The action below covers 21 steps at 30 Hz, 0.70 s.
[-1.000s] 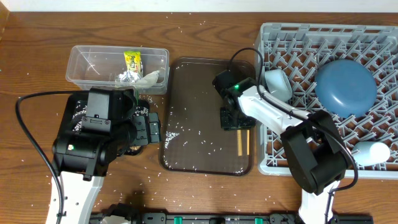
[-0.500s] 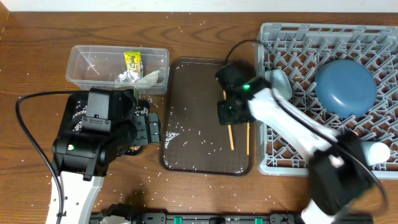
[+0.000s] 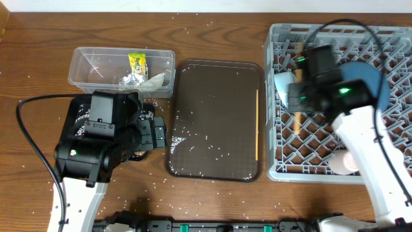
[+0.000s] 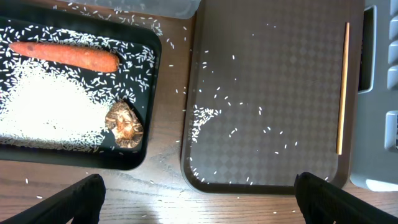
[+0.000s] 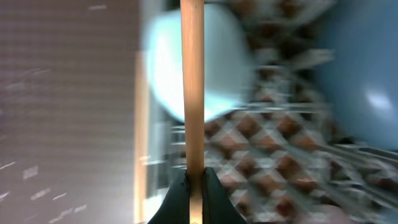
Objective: Sort waste into correct bins and load items into the dishwasher rack
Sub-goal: 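Grasp one chopstick with the right gripper and carry it to the rack, then release the chopstick into the rack and return to the brown tray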
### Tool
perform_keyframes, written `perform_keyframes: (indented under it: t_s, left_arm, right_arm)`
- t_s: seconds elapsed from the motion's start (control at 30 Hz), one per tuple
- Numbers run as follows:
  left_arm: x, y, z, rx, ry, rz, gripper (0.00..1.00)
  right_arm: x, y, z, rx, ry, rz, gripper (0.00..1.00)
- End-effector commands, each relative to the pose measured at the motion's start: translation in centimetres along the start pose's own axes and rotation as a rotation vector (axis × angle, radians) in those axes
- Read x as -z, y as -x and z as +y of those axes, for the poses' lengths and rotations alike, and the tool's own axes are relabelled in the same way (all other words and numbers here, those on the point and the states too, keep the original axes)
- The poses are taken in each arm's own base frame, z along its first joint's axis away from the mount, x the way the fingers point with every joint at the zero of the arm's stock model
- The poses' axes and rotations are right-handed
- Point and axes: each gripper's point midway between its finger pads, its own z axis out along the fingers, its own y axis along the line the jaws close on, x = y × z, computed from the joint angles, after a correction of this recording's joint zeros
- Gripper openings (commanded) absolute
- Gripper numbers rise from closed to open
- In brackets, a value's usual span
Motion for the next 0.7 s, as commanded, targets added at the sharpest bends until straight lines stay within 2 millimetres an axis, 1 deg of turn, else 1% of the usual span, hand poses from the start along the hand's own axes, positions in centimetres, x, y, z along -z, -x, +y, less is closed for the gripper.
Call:
perform_keyframes:
  t_s: [0.0, 0.07, 0.13, 0.33, 0.37, 0.4, 0.47, 0.5, 0.53, 0.57, 0.63, 0.67]
  left_arm:
    - [0.0, 0.1, 0.0, 0.01, -0.004, 0.001, 0.98]
    - [0.0, 0.1, 0.0, 0.01, -0.004, 0.001, 0.98]
    - [0.0, 0.1, 0.0, 0.01, -0.004, 0.0, 0.98]
    - [0.0, 0.1, 0.0, 0.01, -0.004, 0.0, 0.98]
    - [0.0, 0.1, 0.0, 0.01, -0.004, 0.001, 0.98]
    - [0.0, 0.1, 0.0, 0.01, -0.004, 0.0, 0.98]
    - [0.0, 0.1, 0.0, 0.01, -0.004, 0.001, 0.98]
    - [0.0, 0.1, 0.0, 0.01, -0.004, 0.0, 0.98]
    - [0.0, 0.1, 0.0, 0.01, -0.004, 0.0, 0.98]
    - [0.0, 0.1, 0.0, 0.01, -0.004, 0.001, 0.98]
    - [0.0, 0.1, 0.0, 0.01, -0.004, 0.0, 0.98]
    - [0.0, 0.1, 0.0, 0.01, -0.004, 0.0, 0.98]
  right_arm:
    - [-1.1, 0.3, -4.3, 0.002, -0.09, 0.026, 0.01]
    - [-2.3, 0.1, -6.0, -0.033, -0.115, 0.062, 0.01]
    - [-3.4, -0.4, -6.8, -0.05, -0.13, 0.105, 0.01]
    - [-7.3, -1.5, -7.2, -0.028, -0.159, 0.208, 0.01]
    - [-7.8, -1.6, -7.2, -0.026, -0.16, 0.221, 0.04]
    - [-8.1, -1.7, -7.1, -0.026, -0.161, 0.227, 0.11]
    - [-8.2, -1.5, -7.1, -0.04, -0.162, 0.22, 0.34]
    - [-8.0, -1.3, -7.1, -0.051, -0.161, 0.21, 0.39]
    - [-7.5, -1.0, -6.9, -0.06, -0.156, 0.198, 0.43]
    - [-7.0, -0.7, -6.6, -0.059, -0.15, 0.183, 0.44]
    - [-5.5, 0.2, -5.5, -0.05, -0.109, 0.138, 0.46]
    - [-4.6, 0.6, -4.6, -0.041, -0.075, 0.11, 0.48]
